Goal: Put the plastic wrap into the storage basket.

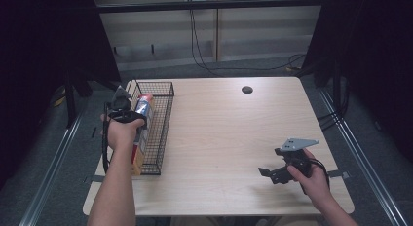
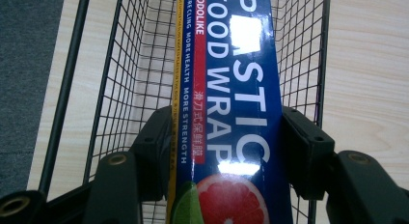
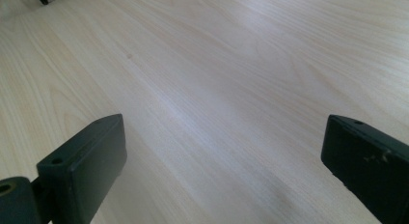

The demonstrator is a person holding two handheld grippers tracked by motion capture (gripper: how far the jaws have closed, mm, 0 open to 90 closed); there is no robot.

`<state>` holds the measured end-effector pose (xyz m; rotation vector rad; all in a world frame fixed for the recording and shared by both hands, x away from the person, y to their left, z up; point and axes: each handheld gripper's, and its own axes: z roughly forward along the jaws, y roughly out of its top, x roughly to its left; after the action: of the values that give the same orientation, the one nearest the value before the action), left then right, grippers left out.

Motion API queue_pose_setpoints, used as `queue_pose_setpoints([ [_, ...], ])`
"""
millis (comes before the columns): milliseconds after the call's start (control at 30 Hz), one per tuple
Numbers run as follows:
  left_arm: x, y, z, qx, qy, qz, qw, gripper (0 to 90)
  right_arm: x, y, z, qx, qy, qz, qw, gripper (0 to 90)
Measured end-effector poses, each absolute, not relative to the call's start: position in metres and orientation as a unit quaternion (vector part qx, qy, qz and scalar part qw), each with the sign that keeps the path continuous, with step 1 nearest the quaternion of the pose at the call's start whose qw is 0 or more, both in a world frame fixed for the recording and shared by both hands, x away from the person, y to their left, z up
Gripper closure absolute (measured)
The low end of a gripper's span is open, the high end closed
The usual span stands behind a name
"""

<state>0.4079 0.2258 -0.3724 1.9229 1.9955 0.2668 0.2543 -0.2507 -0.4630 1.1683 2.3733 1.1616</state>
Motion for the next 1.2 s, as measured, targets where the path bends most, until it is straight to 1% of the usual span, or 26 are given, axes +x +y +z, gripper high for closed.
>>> queue_pose_setpoints([
  [400,0.417,0.221,-0.380,0.686,0.699,0.091,0.179,43.6,0.255,-0.251,-0.464,0.402,0.815,0.397,0.126,1.8],
  [467,0.418,0.222,-0.381,0.692,0.694,0.093,0.175,43.7,0.255,-0.251,-0.464,0.402,0.816,0.397,0.126,1.8],
  [767,0.422,0.223,-0.385,0.691,0.695,0.097,0.172,43.6,0.256,-0.253,-0.464,0.404,0.815,0.396,0.125,1.8],
  [1167,0.424,0.217,-0.394,0.703,0.686,0.089,0.165,43.2,0.256,-0.253,-0.465,0.404,0.816,0.394,0.126,1.8],
  [1200,0.424,0.215,-0.395,0.698,0.691,0.086,0.167,43.2,0.256,-0.253,-0.465,0.405,0.815,0.394,0.126,1.8],
])
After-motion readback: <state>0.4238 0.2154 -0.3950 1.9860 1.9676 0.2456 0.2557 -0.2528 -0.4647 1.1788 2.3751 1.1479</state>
